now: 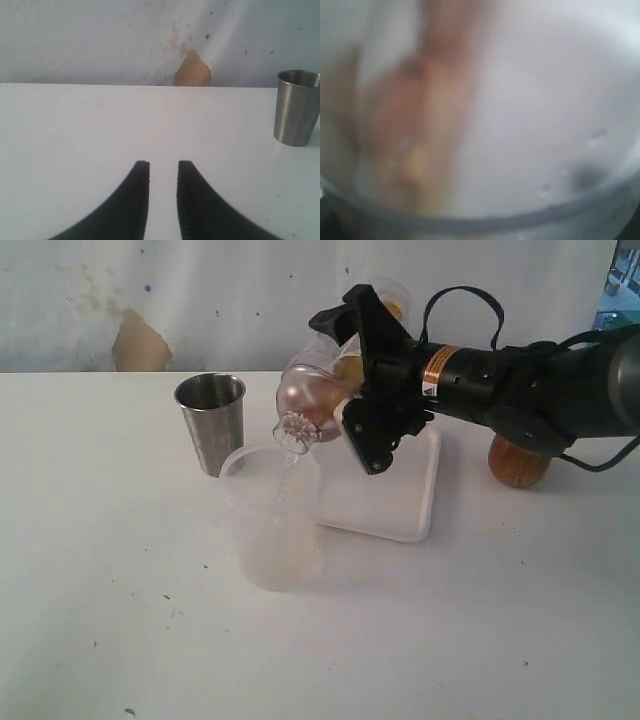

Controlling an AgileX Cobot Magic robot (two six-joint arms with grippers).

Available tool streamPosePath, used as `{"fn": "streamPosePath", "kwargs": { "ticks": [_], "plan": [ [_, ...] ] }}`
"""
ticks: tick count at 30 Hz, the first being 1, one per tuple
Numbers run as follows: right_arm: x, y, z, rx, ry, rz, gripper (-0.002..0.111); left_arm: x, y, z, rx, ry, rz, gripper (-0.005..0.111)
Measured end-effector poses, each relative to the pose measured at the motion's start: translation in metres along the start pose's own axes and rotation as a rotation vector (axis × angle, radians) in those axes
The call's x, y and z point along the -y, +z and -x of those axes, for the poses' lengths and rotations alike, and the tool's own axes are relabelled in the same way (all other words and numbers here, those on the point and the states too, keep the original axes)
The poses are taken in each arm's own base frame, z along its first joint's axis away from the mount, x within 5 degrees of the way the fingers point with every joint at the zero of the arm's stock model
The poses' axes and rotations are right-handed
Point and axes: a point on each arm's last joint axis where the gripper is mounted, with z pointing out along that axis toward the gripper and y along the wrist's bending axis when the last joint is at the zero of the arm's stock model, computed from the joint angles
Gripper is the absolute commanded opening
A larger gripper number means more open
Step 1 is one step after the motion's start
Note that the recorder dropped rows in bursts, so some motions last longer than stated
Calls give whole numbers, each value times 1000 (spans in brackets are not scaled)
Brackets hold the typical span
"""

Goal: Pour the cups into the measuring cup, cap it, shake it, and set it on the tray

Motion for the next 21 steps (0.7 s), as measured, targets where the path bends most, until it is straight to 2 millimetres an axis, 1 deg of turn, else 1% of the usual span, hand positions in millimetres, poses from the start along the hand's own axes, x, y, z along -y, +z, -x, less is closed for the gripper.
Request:
{"fn": "streamPosePath", "kwargs": {
  "ticks": [7, 13, 21],
  "plan": [
    [4, 0, 1, 7, -54, -43, 0, 0, 0, 0, 0, 0, 0, 21],
    [4, 0, 1, 7, -100, -47, 0, 0, 0, 0, 0, 0, 0, 21],
    [6, 0, 1, 9, -113, -64, 0, 0, 0, 0, 0, 0, 0, 21]
  ]
}}
